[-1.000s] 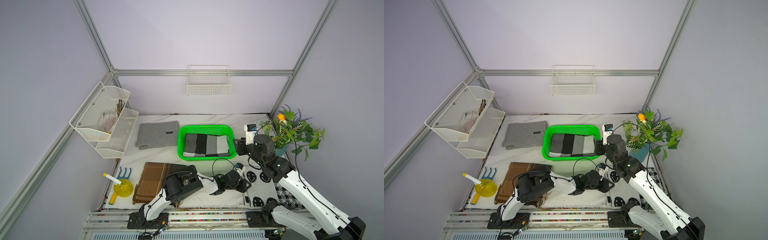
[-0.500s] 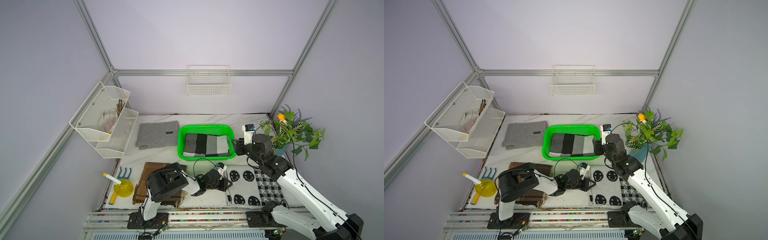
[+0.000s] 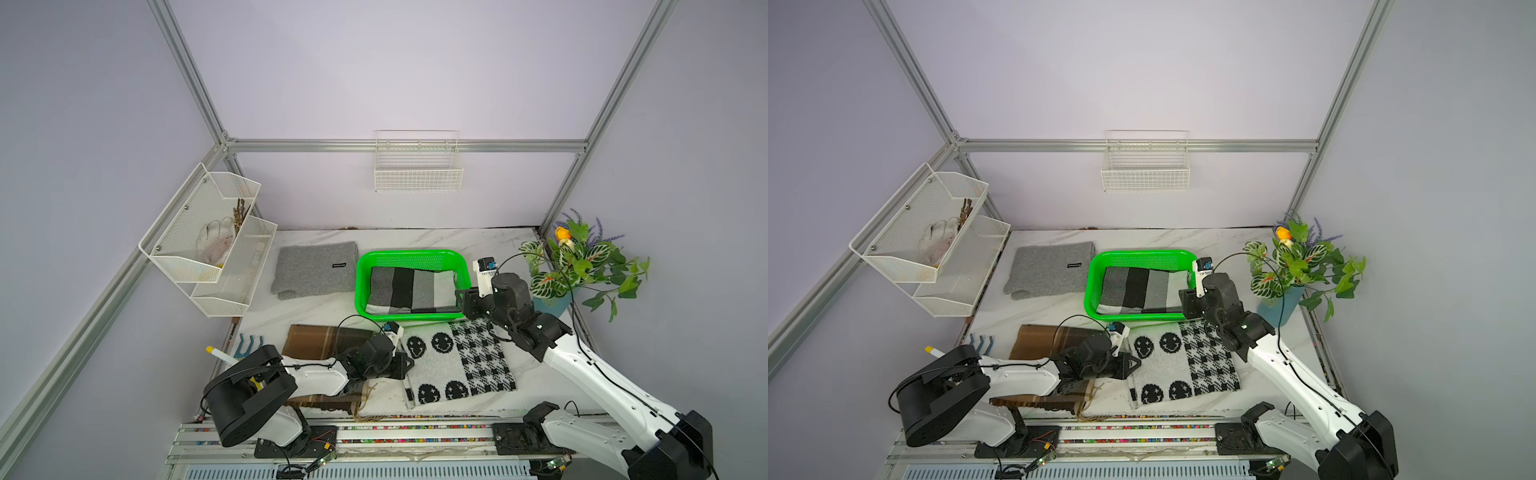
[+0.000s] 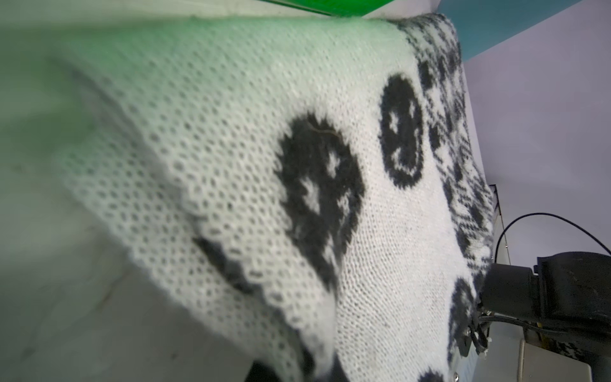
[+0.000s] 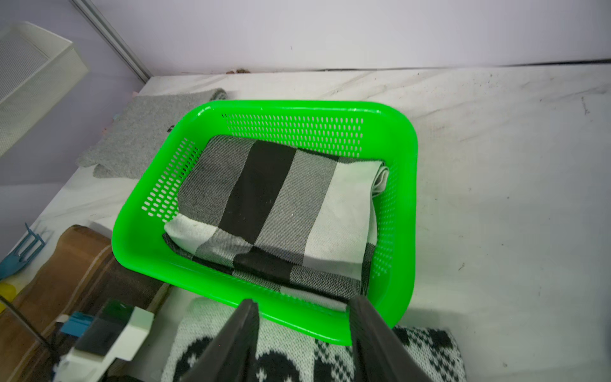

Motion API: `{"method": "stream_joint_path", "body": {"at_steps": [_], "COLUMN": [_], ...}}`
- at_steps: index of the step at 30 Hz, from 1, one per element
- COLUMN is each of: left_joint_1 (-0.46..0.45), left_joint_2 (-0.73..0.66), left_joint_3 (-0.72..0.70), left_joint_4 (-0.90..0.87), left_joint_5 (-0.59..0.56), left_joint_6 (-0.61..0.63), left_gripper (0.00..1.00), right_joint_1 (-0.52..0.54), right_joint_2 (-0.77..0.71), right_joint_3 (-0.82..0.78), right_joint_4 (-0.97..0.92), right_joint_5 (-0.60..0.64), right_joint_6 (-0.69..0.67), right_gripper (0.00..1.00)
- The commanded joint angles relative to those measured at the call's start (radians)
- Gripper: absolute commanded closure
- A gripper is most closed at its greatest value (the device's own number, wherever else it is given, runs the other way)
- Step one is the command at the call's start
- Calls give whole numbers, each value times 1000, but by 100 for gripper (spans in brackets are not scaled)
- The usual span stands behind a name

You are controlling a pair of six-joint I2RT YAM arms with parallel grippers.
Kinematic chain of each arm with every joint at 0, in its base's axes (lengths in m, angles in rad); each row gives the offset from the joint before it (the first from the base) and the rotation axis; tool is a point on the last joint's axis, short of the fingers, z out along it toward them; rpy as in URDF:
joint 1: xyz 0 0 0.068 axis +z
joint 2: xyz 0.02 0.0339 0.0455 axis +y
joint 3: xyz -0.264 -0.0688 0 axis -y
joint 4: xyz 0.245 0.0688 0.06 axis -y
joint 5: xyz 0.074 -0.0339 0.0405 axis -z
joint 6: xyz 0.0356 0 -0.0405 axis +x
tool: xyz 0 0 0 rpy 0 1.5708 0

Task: Put the folded scarf in the basket
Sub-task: Move the scarf to the center of the board, then pick up the scarf at the center of the board.

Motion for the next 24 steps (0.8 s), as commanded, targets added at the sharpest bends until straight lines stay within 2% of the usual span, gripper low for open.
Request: {"method": "stream_joint_path", "body": {"at_steps": [1, 5, 8, 13, 16, 18, 24], "left_joint_1": [80, 155, 203, 265, 285, 286, 314], "left_joint_2": [-88, -195, -235, -200, -185, -180, -169], "left_joint_3": [-52, -85, -90, -75, -61, -64, -67], "left_joint_4": [-128, -214, -265, -266, -272, -269, -274], "left_joint_5": [-24, -41, -65, -1, 41, 34, 88], "left_joint_6": [52, 88, 126, 177, 193, 203, 256], "left_gripper": [100, 100, 100, 100, 100, 100, 100], "right_joint_1": [5, 6, 7, 25, 28, 30, 32], "right_joint_2": [33, 80, 115, 99, 131, 139, 59], "right_joint_3": [-55, -89, -77, -217, -192, -200, -315], "right_joint_4": [16, 17, -49, 83, 7, -15, -3], "right_joint_5": [-21, -20, -9, -37, 20, 11, 18], "right_joint_6": [36, 55, 74, 110, 151, 162, 220], "right_gripper": [49, 47, 45, 44, 42, 42, 39]}}
